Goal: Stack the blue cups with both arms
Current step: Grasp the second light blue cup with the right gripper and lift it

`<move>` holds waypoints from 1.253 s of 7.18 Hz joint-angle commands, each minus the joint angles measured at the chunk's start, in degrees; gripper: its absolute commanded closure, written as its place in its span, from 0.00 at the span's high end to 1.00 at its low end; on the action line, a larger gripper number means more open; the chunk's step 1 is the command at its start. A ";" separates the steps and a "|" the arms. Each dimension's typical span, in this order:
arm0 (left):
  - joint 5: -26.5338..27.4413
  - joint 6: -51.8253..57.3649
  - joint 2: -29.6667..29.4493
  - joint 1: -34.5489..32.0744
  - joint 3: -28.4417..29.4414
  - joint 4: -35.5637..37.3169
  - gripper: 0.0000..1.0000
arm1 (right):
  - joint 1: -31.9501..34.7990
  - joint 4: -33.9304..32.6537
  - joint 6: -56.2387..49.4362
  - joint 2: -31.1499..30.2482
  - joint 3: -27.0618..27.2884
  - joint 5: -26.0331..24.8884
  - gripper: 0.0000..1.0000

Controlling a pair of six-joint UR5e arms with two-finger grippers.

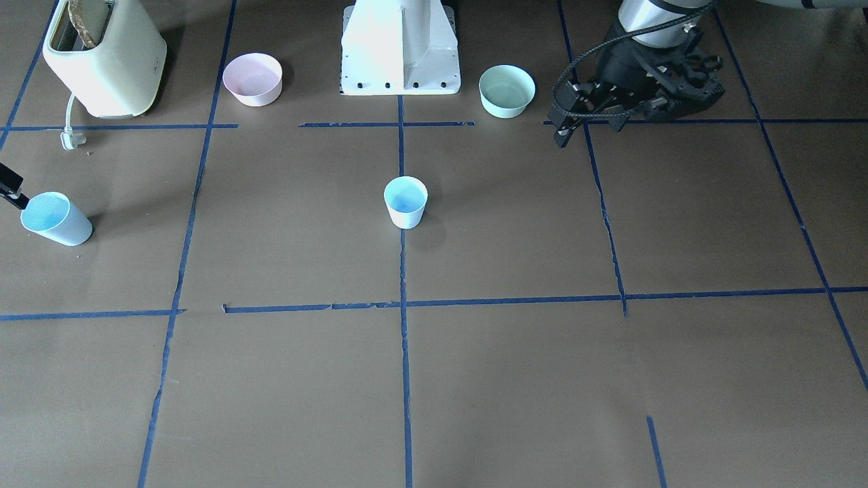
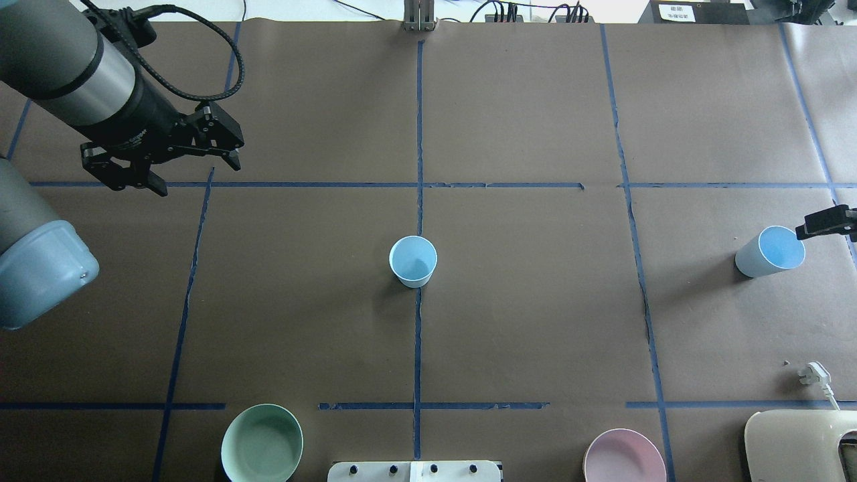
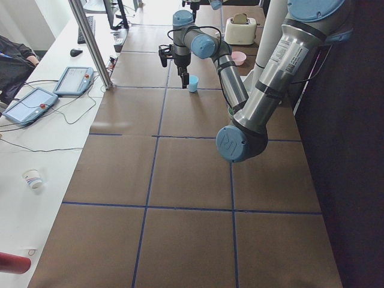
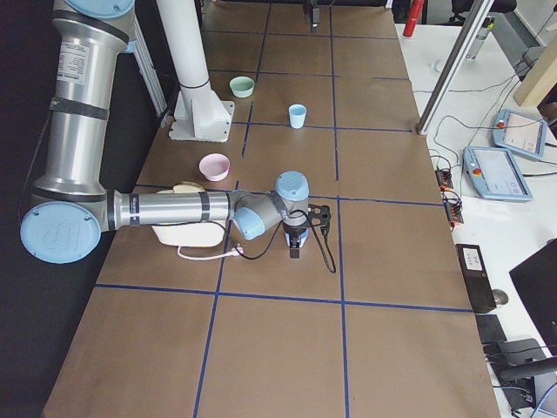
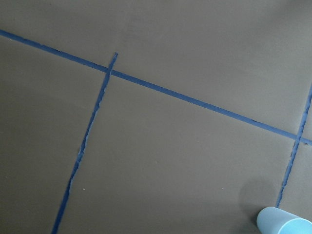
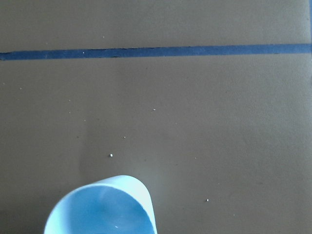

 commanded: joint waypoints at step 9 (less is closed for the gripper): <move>0.50 25.95 15.96 -5.94 -0.26 -0.38 1.00 | -3.18 -0.10 3.87 4.62 -0.71 0.88 0.00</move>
